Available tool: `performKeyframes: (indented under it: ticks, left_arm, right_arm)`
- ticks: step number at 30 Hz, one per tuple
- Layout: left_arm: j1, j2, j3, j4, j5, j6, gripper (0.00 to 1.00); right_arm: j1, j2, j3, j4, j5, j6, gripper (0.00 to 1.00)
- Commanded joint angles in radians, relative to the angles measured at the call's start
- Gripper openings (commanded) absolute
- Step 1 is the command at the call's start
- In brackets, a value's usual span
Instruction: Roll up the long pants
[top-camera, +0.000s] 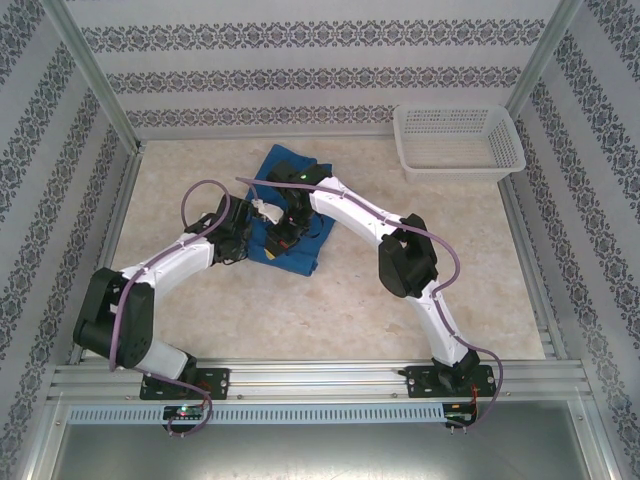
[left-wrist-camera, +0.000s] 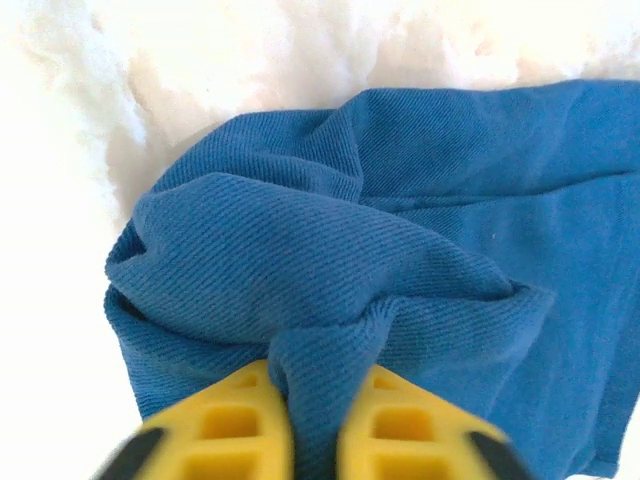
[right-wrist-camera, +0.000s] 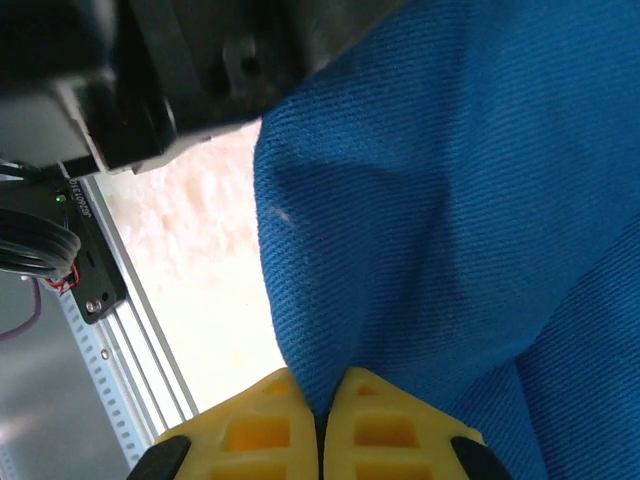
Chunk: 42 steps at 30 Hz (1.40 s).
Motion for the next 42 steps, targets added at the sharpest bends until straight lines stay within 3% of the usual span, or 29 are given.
performKeyframes:
  ticks: [1,3,4,5,6,7,9,13,20,29,31,32,33,37,38,41,42]
  left_arm:
    - [-0.018,0.021,0.046,-0.001,0.009,0.032,0.00]
    - [-0.015,0.025,0.041,-0.004,0.009,0.031,0.00]
    - [-0.013,0.025,0.039,-0.010,0.008,0.026,0.00]
    - [-0.012,0.028,0.042,-0.023,0.005,0.017,0.00]
    - [-0.010,0.034,0.045,-0.035,0.008,0.012,0.00]
    - [-0.006,0.039,0.050,-0.041,0.014,0.013,0.00]
    - [0.001,0.056,0.067,-0.066,0.030,0.011,0.00]
    - [0.005,0.070,0.092,-0.087,0.054,0.014,0.00]
    - [0.007,0.057,0.086,-0.087,0.080,0.006,0.00]
    - [0.008,-0.033,0.044,-0.111,0.105,-0.008,0.00]
    - [0.008,-0.058,0.039,-0.125,0.103,-0.002,0.00]
    - [0.009,-0.069,0.038,-0.135,0.099,-0.002,0.00]
    - [0.010,-0.078,0.038,-0.147,0.096,-0.002,0.00]
    - [0.019,-0.106,0.036,-0.170,0.083,0.002,0.01]
    - [0.021,-0.112,0.039,-0.178,0.076,0.001,0.16]
    - [0.024,-0.142,0.046,-0.183,0.056,0.011,0.86]
    - [0.023,-0.153,0.048,-0.187,0.048,0.013,0.98]
  right_arm:
    - [0.000,-0.048,-0.010,0.001,-0.034,-0.010,0.00]
    - [0.002,-0.068,-0.033,0.013,0.025,-0.012,0.04]
    - [0.003,-0.079,-0.045,0.022,0.058,-0.012,0.21]
    - [0.010,-0.101,-0.066,0.040,0.109,-0.012,0.54]
    - [0.023,-0.128,-0.088,0.057,0.180,-0.023,0.72]
    - [0.036,-0.155,-0.107,0.067,0.249,-0.037,0.81]
    - [0.079,-0.213,-0.151,0.084,0.413,-0.055,0.90]
    - [0.200,-0.350,-0.331,0.233,0.692,-0.071,0.92]
    - [0.319,-0.394,-0.584,0.471,0.966,-0.066,0.90]
    - [0.259,-0.273,-0.623,0.662,1.036,-0.201,0.78]
    - [0.232,-0.260,-0.606,0.674,1.017,-0.234,0.62]
    - [0.215,-0.252,-0.591,0.667,0.989,-0.236,0.34]
    - [0.199,-0.247,-0.572,0.648,0.956,-0.229,0.00]
    - [0.172,-0.264,-0.527,0.574,0.825,-0.194,0.00]
    - [0.163,-0.272,-0.518,0.548,0.770,-0.176,0.00]
    - [0.122,-0.279,-0.479,0.472,0.608,-0.108,0.00]
    - [0.109,-0.281,-0.474,0.457,0.561,-0.090,0.00]
